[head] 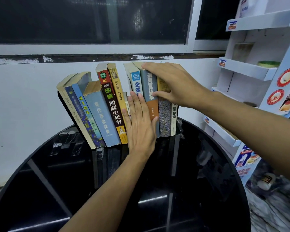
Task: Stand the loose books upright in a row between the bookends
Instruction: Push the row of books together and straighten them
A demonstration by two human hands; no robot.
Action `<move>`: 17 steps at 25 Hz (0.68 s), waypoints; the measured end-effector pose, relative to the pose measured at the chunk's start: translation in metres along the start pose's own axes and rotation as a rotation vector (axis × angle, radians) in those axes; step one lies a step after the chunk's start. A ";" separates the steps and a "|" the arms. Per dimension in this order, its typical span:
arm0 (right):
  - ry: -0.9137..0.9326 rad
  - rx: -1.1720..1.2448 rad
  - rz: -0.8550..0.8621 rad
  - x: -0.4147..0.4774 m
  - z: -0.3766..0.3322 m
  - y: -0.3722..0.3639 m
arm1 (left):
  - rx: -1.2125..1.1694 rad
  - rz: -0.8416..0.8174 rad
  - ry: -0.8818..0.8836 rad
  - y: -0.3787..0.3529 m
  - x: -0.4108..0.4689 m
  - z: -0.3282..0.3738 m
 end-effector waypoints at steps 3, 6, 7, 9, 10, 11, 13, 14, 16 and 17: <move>-0.006 0.003 0.000 -0.001 0.001 0.000 | 0.001 -0.001 -0.002 -0.001 0.000 -0.002; -0.012 -0.006 -0.004 -0.001 0.001 -0.001 | -0.002 0.003 -0.017 0.000 0.000 -0.001; -0.014 -0.006 -0.005 -0.001 0.001 -0.001 | -0.003 0.005 -0.021 0.000 0.000 -0.001; -0.020 -0.001 -0.011 -0.002 0.000 -0.002 | -0.006 0.005 -0.023 0.001 -0.001 -0.001; -0.023 0.000 -0.014 -0.002 0.000 -0.002 | -0.008 0.003 -0.022 0.000 -0.001 -0.001; -0.025 0.002 -0.016 -0.002 -0.001 -0.001 | -0.010 0.002 -0.019 0.000 0.000 -0.001; -0.018 0.007 -0.034 -0.002 -0.001 0.001 | -0.016 0.001 -0.017 0.000 0.000 -0.002; 0.001 0.002 -0.051 -0.001 -0.001 0.002 | -0.018 0.000 -0.018 0.001 -0.001 -0.002; 0.047 -0.006 -0.094 -0.001 0.004 0.003 | -0.041 -0.005 -0.019 0.002 -0.002 -0.002; 0.057 0.005 -0.118 -0.002 0.008 0.003 | -0.060 -0.007 -0.020 0.003 -0.003 -0.001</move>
Point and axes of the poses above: each hand's wrist, its own x-axis towards the middle knuckle, its own y-axis out of the back of the hand, z = x × y, the point moved 7 cm from there along x, towards the middle knuckle, and after that the axes turned 14 degrees about -x, right-handed, at the moved point
